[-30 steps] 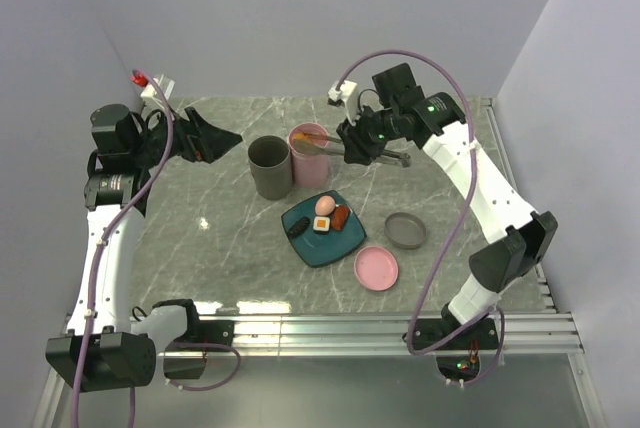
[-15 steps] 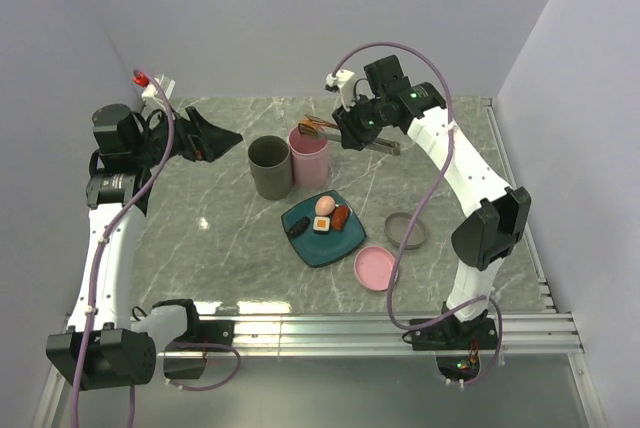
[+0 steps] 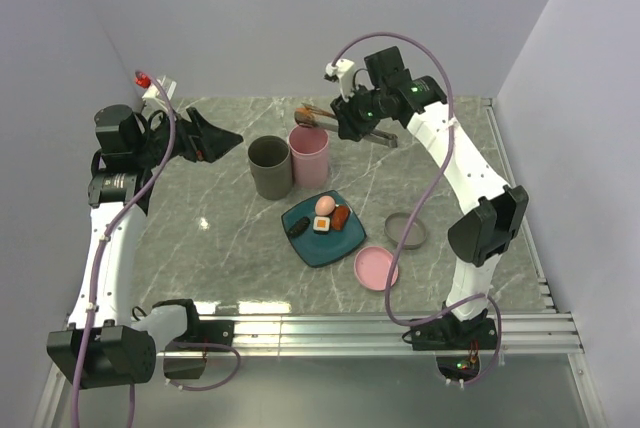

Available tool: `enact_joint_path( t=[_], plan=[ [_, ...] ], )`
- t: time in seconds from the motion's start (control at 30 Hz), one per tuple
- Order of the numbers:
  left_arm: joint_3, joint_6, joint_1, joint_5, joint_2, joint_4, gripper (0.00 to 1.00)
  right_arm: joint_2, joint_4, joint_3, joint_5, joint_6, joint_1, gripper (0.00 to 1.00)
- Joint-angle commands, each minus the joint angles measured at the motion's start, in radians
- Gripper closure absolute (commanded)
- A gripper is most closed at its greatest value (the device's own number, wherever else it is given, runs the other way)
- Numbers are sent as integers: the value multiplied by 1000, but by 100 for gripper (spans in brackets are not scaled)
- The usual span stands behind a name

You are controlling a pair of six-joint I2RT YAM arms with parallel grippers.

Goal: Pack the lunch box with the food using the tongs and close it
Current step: Place the fake food in the packing box.

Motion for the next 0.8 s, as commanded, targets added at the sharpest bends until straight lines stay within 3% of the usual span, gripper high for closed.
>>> enact_joint_path(
  t=[0.0, 0.53, 0.77],
  plan=[
    [-9, -14, 4, 6, -4, 42, 1, 13, 18, 87, -39, 21, 23, 92],
    [-9, -80, 42, 29, 22, 74, 1, 81, 38, 58, -41, 27, 150, 89],
    [-10, -77, 46, 32, 25, 71, 1, 96, 37, 68, -45, 23, 167, 71]
  ],
)
